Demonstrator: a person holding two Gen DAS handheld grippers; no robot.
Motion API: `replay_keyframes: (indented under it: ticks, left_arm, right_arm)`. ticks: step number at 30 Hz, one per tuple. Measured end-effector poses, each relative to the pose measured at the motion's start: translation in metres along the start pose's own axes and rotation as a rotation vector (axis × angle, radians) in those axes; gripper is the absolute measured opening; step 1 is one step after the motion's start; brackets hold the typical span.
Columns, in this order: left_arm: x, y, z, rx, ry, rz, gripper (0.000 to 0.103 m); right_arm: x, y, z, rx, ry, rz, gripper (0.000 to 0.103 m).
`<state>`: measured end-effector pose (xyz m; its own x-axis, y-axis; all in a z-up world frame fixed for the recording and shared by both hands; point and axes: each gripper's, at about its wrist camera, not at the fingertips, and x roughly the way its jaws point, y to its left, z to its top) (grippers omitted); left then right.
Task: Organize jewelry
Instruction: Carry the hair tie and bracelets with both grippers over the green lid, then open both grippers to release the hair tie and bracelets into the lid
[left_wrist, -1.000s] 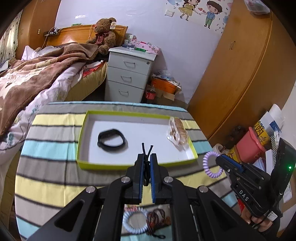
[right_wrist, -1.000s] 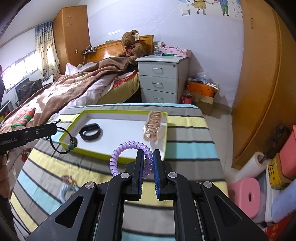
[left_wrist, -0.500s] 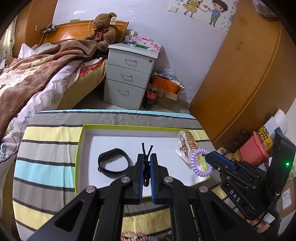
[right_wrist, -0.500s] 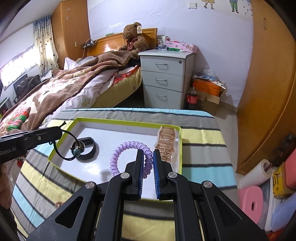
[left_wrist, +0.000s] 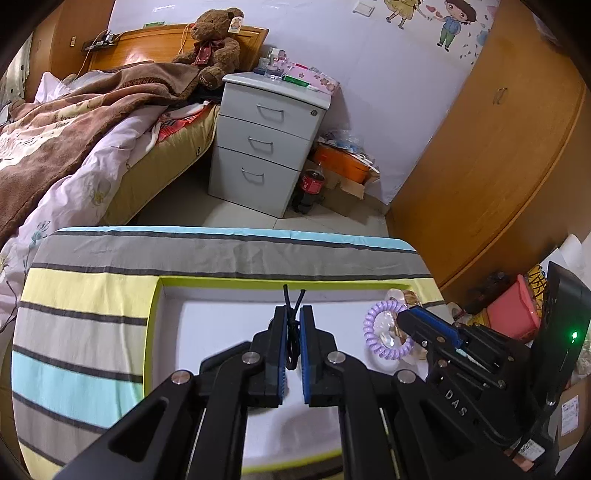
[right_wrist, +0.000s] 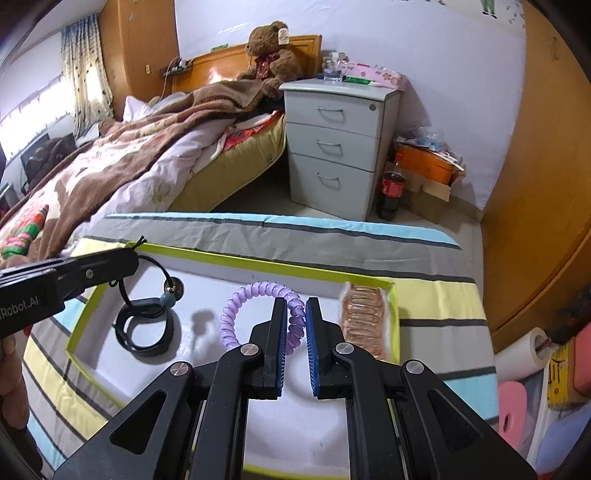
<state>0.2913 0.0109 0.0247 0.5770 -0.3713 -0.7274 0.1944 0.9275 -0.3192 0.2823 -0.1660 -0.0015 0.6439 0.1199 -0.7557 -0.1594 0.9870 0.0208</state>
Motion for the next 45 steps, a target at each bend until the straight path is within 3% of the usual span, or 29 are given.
replay_keyframes:
  ticks: [17, 28, 41, 45]
  left_arm:
    - [0.039, 0.040, 0.001, -0.053, 0.063, 0.090, 0.007]
    - [0.043, 0.042, -0.003, -0.055, 0.073, 0.132, 0.008]
    - [0.046, 0.044, -0.005, -0.043, 0.083, 0.183, 0.018]
    - [0.044, 0.042, -0.005, -0.034, 0.079, 0.180, 0.026]
  right_arm:
    - [0.038, 0.004, 0.003, -0.030, 0.070, -0.052, 0.010]
    - [0.043, 0.009, 0.002, -0.055, 0.075, -0.063, 0.010]
    - [0.043, 0.008, 0.003, -0.049, 0.071, -0.072, 0.013]
    - [0.042, 0.008, 0.004, -0.042, 0.066, -0.067, 0.014]
